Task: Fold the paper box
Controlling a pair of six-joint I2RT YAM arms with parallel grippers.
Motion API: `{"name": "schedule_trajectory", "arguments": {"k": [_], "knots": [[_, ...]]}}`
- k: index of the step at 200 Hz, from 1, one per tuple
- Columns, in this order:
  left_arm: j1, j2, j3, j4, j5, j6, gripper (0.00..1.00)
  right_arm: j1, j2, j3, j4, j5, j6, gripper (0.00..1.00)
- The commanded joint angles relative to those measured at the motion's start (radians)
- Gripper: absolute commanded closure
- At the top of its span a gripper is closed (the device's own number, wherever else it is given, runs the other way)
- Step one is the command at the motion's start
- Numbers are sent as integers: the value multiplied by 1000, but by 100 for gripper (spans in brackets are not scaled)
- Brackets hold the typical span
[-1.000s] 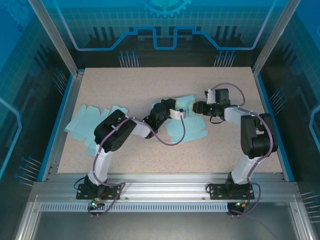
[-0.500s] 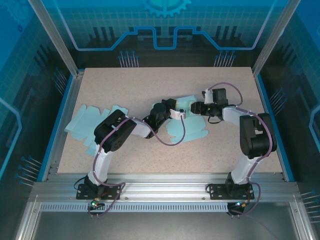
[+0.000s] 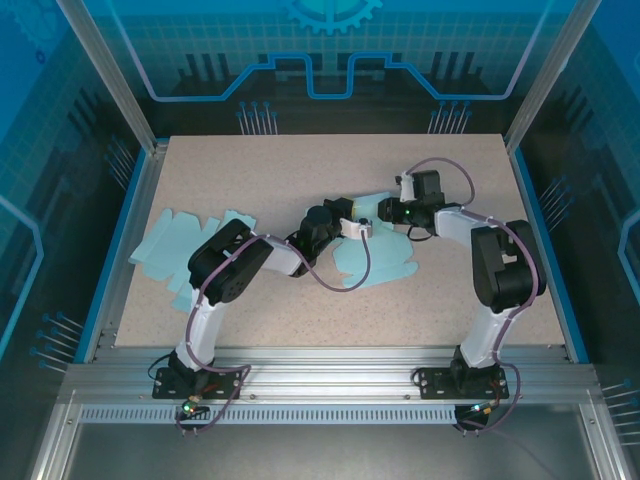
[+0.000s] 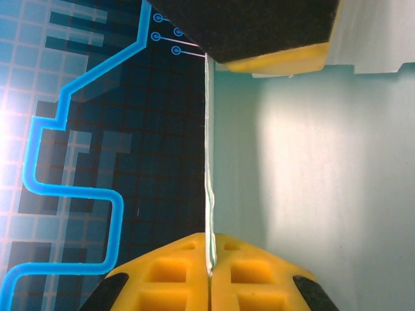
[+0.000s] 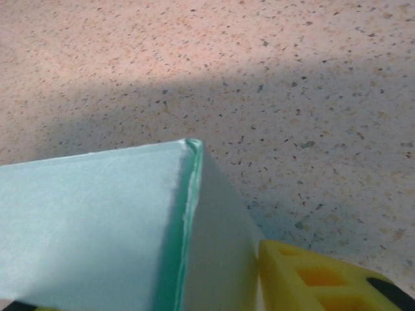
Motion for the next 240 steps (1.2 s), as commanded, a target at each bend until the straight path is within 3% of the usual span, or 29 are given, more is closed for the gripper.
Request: {"name": "schedule_trajectory", "arguments": {"k": [1, 23, 38, 50, 68, 77, 113, 147, 176, 194, 216, 240], "knots": [[-13, -13, 11, -63, 48, -60, 100, 28, -6, -16, 22, 72, 6, 62], [-13, -26, 14, -63, 45, -93, 97, 39, -16, -25, 26, 99, 3, 70], [-14, -36, 15, -58, 36, -114, 84, 47, -21, -28, 29, 122, 2, 76], [-17, -43, 20, -57, 20, -124, 65, 52, -28, -34, 35, 136, -3, 80], [-28, -54, 28, -51, -30, -148, 20, 63, -38, -44, 37, 159, -9, 85], [-33, -72, 29, -53, -54, -179, 2, 69, -41, -45, 34, 173, -9, 86], [-60, -255, -8, -147, -95, -413, 1, 90, -62, -56, 17, 223, -20, 91], [-61, -486, -71, -294, -112, -780, 1, 99, -98, -78, 20, 240, -14, 93], [-32, -614, -23, -625, -182, -1153, 1, 101, -135, -97, 19, 242, -7, 94], [29, -657, 15, -833, -165, -1408, 1, 102, -158, -108, 10, 261, 4, 95], [136, -692, -3, -939, -37, -1666, 1, 106, -192, -130, 12, 274, 2, 95], [247, -688, -59, -903, 173, -1856, 1, 113, -223, -142, 5, 281, -5, 93]]}}
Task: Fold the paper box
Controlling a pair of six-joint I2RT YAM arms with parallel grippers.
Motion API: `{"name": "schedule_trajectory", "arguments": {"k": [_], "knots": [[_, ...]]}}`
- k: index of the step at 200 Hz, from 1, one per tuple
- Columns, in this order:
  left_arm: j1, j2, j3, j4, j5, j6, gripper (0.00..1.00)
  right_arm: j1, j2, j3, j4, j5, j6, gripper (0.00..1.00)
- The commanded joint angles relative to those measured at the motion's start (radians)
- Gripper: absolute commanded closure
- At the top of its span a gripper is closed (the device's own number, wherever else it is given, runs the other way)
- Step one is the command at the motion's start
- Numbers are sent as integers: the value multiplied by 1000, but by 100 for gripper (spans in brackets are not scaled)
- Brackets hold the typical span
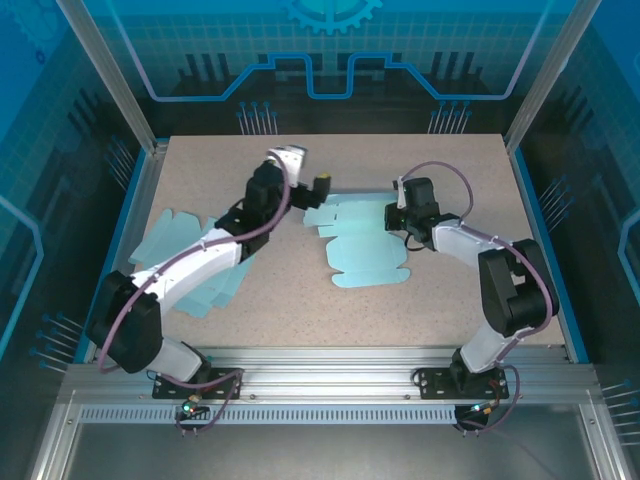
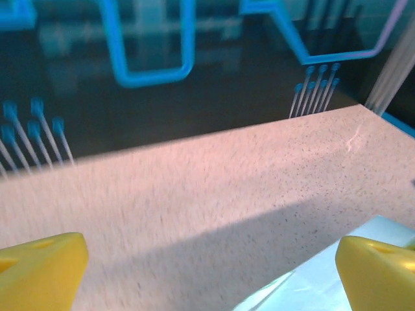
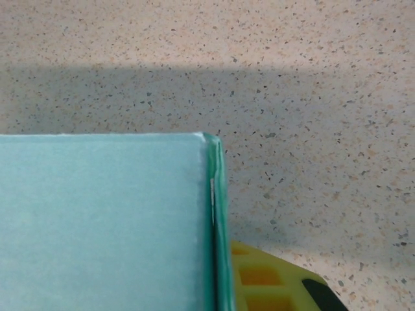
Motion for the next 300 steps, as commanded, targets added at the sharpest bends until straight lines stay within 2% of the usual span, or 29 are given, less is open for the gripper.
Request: {"name": "schedule_trajectory", "arguments": {"k": [1, 79, 117, 185, 232, 300], "knots": [[84, -13, -53, -104, 201, -355, 1, 19, -46, -18, -6, 25, 7, 93], [92, 133, -35, -45, 382, -409, 1, 72, -53, 6, -49, 85, 27, 93], [88, 181, -43, -34, 402, -423, 1, 84, -39, 22, -59, 87, 42, 93], [26, 255, -12, -73, 350, -391, 1, 103, -23, 46, -75, 95, 74, 92], [13, 285, -18, -4, 330, -459, 1, 117, -13, 46, -81, 114, 108, 92], [31, 92, -236, 16, 192, -580, 1, 122, -13, 30, -82, 192, 124, 93]]}}
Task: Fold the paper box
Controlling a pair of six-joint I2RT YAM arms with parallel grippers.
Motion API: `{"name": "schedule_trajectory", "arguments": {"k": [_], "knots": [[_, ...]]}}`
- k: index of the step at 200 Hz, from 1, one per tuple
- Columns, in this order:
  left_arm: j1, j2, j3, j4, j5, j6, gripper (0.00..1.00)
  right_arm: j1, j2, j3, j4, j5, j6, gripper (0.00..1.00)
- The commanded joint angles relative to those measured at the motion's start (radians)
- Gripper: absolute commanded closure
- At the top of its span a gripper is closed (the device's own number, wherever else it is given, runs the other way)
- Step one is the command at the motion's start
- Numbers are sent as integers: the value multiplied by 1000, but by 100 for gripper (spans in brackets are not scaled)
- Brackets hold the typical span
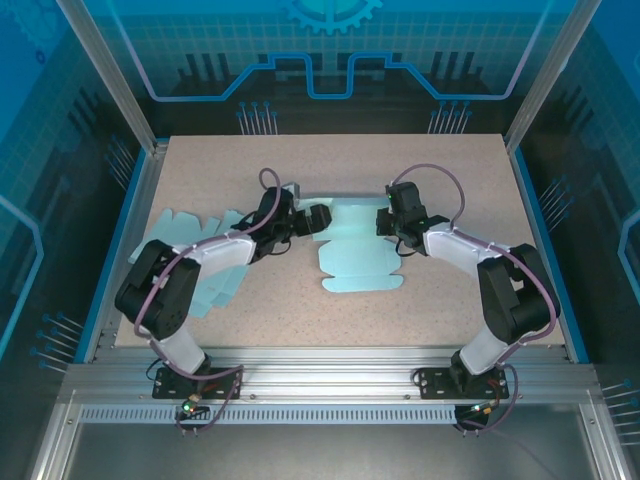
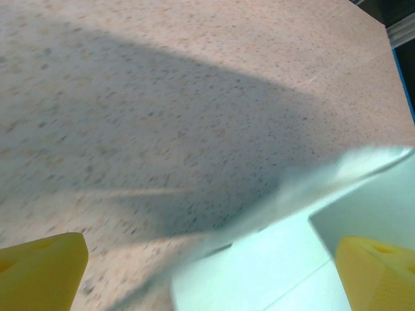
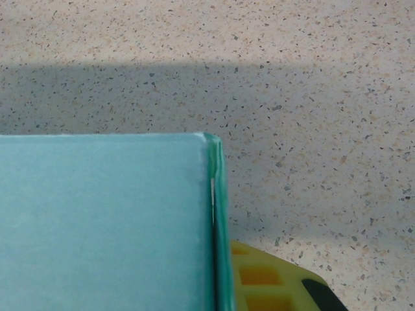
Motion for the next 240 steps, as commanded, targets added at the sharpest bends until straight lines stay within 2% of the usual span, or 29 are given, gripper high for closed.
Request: {"name": "schedule_trajectory", "arguments": {"k": [1, 42, 66, 86, 108, 141, 174, 194, 240], "knots": [[7, -99, -84, 11, -63, -67, 1, 14, 12, 15, 9, 37, 22, 93], [10, -210, -234, 29, -61, -143, 1, 14, 16, 16, 16, 41, 27, 93], [8, -214, -315, 181, 16, -202, 1, 15, 16, 12, 23, 36, 33, 93], [2, -168, -362, 375, 104, -235, 2, 17, 13, 8, 28, 36, 35, 93], [-7, -79, -353, 504, 177, -271, 5, 16, 12, 7, 30, 35, 34, 93], [-18, 57, -334, 712, 225, -325, 9, 18, 3, -1, 33, 41, 30, 93], [-19, 98, -298, 727, 220, -304, 10, 20, 0, -9, 37, 43, 29, 93], [-21, 101, -275, 728, 229, -291, 18, 20, -2, -19, 47, 43, 32, 93], [-27, 128, -213, 737, 249, -268, 27, 22, 1, -23, 53, 42, 32, 93]]}}
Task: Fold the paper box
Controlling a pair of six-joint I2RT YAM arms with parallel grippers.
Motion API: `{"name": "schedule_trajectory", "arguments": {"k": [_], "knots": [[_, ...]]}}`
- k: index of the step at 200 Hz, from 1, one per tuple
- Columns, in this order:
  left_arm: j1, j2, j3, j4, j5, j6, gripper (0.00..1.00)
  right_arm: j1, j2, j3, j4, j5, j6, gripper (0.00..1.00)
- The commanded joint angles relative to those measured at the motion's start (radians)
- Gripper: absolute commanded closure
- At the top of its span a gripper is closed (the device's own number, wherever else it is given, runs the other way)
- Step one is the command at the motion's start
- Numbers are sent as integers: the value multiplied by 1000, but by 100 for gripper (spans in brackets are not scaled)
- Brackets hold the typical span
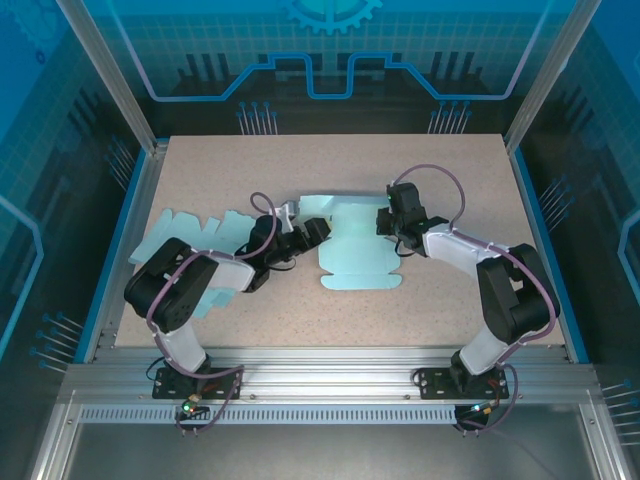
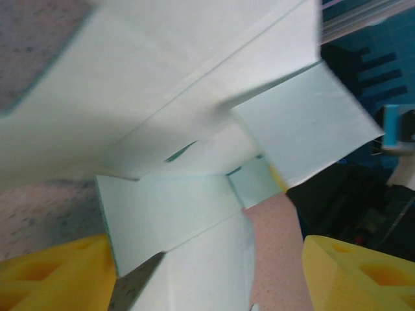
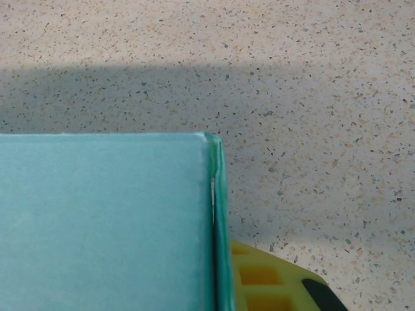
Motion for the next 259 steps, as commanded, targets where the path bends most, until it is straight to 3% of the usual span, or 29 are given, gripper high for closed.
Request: {"name": "schedule_trajectory", "arguments": {"k": [1, 34, 78, 91, 139, 162, 208, 236, 259], "knots": [[-9, 32, 46, 44, 29, 27, 27, 21, 0, -11, 25, 15, 14, 93], [-13, 55, 75, 59, 48, 34, 34, 21, 1, -12, 27, 7, 13, 93], [-28, 83, 116, 36, 65, 49, 36, 27, 8, -18, 36, -3, 20, 93], [-31, 97, 124, 46, 72, 45, 41, 29, 7, -18, 39, -4, 22, 93], [-35, 102, 108, 56, 55, 54, 42, 38, 10, -21, 32, -1, 27, 94], [-35, 51, 45, 69, 42, 86, 41, 38, 6, -28, 34, 22, 25, 97], [-34, -114, -90, 59, 52, 158, 29, 38, 1, -16, 26, 51, 27, 97], [-35, -255, -138, -62, 13, 215, 29, 38, 4, -15, 28, 43, 29, 97], [-34, -403, -121, -281, -89, 312, 28, 40, 6, -15, 30, 36, 30, 97]]}}
